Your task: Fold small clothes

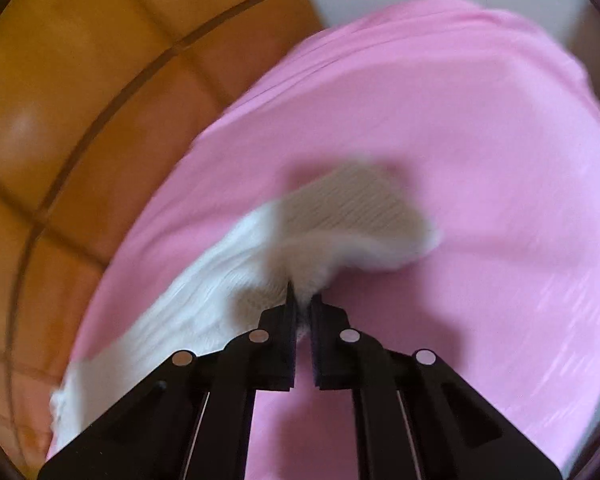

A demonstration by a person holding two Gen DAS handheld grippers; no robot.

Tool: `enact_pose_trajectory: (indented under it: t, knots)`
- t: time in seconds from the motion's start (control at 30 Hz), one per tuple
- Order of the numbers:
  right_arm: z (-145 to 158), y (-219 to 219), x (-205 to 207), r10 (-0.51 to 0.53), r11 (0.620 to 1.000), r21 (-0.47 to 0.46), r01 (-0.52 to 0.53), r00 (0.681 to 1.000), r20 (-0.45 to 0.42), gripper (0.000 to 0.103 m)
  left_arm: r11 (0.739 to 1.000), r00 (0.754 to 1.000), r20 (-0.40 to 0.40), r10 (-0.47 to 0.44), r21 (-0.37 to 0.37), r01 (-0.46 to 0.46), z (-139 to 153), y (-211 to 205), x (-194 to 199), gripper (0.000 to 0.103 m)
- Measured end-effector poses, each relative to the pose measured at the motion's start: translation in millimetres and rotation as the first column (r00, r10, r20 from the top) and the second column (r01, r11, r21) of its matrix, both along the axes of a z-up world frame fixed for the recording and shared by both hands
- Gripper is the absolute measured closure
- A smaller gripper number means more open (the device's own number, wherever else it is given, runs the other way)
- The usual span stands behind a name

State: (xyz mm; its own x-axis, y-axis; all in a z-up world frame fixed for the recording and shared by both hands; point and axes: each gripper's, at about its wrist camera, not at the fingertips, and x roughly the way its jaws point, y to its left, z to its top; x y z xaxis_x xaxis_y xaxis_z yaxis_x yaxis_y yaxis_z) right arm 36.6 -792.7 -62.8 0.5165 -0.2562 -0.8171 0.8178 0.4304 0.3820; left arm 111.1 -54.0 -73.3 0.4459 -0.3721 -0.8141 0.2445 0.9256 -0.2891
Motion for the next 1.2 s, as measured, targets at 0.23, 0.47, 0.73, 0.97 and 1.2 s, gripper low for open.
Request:
enact_pose_trajectory:
  t: [0.23,0.47,0.73,0.97,1.2]
  knots:
    - [44,26,36,0.15,0.984,-0.101,-0.146,0.988,0.036,0.098,0.999,1.0,-0.002,-0.01,-0.036,0.01,1,-1,4,0.039]
    - [90,143,96,0.483,0.868,-0.184,-0.461,0.871,0.091,0.098,0.995,1.0,-0.002,0.023,-0.092,-0.023,10,13,14,0.039]
    - [94,339,160,0.778,0.628,-0.181,-0.757,0.613,0.135,0.098,0.977,0.993,-0.027,0.116,-0.176,-0.119,18,39,33,0.039]
    - [71,441,185,0.886,0.456,-0.152,-0.877,0.431,0.169,0.045,0.952,0.987,-0.049,0.154,-0.259,-0.161,23,55,55,0.039]
    - [80,393,132,0.822,0.556,-0.129,-0.821,0.521,0.23,0.031,0.927,0.988,-0.06,0.14,-0.342,-0.152,29,49,87,0.042]
